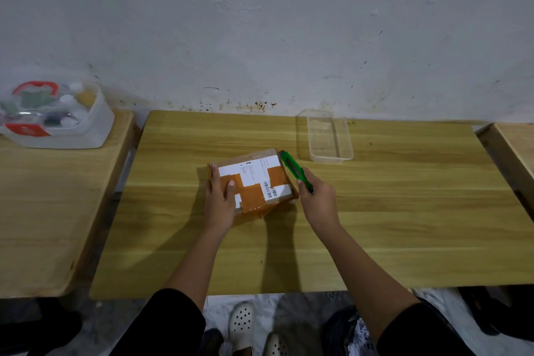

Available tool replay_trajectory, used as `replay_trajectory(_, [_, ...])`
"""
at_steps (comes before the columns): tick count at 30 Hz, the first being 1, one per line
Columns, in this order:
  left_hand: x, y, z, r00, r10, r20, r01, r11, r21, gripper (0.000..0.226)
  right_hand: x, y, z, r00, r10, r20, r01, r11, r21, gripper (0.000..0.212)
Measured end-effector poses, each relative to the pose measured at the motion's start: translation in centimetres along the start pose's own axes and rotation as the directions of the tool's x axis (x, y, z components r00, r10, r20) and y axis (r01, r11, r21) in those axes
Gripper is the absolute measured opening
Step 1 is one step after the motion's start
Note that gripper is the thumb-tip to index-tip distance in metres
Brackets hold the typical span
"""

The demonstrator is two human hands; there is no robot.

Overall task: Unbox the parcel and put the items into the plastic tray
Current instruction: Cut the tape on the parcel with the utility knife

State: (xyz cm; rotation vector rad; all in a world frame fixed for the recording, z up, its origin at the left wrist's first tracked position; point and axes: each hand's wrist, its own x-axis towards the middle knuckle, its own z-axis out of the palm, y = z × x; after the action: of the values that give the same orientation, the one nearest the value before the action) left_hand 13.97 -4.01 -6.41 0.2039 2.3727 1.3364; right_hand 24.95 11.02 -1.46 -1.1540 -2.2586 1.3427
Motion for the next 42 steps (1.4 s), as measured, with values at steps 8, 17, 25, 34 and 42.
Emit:
replay_trajectory(8, [0.1,-0.2,0.1,1.0,-0.011,-0.004,0.011,1.0,0.002,0.062,0.5,-0.5,0.0,1.0,-0.004,0.015,0.005,0.998,-0.056,0.04])
replay_trajectory(17, [0.1,-0.1,0.2,0.999,0.012,-0.03,-0.012,1.0,-0.012,0.061,1.3,-1.9,-0.1,0.997,-0.065,0.032,0.07,0.978,-0.199,0.036])
replay_trajectory(25, [-0.3,0.5,0.7,0.995,-0.028,-0.099,0.033,0.998,0.052,0.058,1.6,-2.9,-1.7,0.985,-0.079,0.155,0.139,0.893,-0.429,0.032])
replay_trajectory(34, [-0.5,1.0,1.4,0.981,-0.075,-0.177,0.077,0.997,0.005,0.054,-0.2,-1.9,-4.2,0.966,-0.079,0.248,0.2,0.834,-0.514,0.032])
replay_trajectory(42, [-0.7,1.3,1.5,0.976,-0.088,-0.201,0.098,0.994,0.039,0.054,-2.4,-1.2,-5.3,0.965,-0.122,0.232,0.226,0.837,-0.498,0.034])
